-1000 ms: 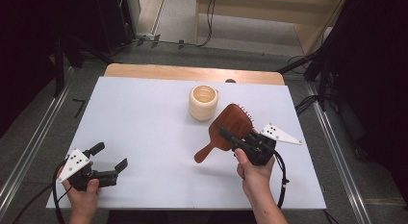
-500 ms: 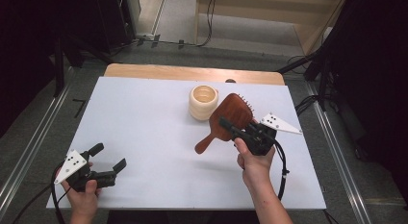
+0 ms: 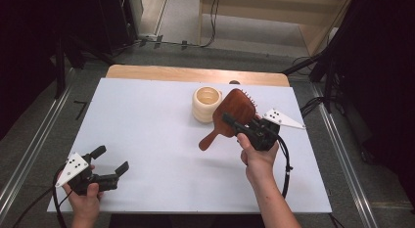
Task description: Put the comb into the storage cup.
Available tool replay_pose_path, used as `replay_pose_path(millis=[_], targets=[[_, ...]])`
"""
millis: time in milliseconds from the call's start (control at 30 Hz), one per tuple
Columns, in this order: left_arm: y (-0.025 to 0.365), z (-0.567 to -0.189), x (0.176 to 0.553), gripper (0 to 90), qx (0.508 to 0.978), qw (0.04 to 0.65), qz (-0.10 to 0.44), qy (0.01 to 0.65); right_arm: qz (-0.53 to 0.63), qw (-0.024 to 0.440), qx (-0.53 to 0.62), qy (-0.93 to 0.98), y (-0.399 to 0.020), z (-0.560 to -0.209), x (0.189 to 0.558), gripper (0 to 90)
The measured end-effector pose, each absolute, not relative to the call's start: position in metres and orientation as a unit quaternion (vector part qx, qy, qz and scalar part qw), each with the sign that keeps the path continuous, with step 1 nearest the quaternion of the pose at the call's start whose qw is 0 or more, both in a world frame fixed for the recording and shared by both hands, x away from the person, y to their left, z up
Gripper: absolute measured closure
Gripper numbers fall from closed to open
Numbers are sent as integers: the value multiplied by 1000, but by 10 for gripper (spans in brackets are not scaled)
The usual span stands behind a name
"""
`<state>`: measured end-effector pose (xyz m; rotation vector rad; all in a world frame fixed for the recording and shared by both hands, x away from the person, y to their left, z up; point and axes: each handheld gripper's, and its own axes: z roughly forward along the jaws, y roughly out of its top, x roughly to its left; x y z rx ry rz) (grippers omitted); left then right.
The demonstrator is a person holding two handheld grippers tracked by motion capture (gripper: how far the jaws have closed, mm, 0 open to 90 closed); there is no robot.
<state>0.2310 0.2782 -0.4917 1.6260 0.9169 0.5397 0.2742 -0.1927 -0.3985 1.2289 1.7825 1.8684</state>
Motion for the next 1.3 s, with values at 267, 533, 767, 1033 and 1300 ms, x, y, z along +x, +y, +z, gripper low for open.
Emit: replay_pose_path(millis=[267,533,767,1033,1300], targets=[[278,-491,231,0,693,565,228,386,647,142,426,617,-192,-394,286,553],[278,-491,232,0,694,565,227,385,646,144,425,617,-188,-391,295,553],[277,-491,231,0,694,565,228,384,647,145,423,618,-184,-386,302,553],[277,-491,232,0,695,565,228,383,648,150,422,617,-184,-379,309,553],[276,-492,232,0,695,565,228,382,650,149,425,612,-184,-376,319,553]])
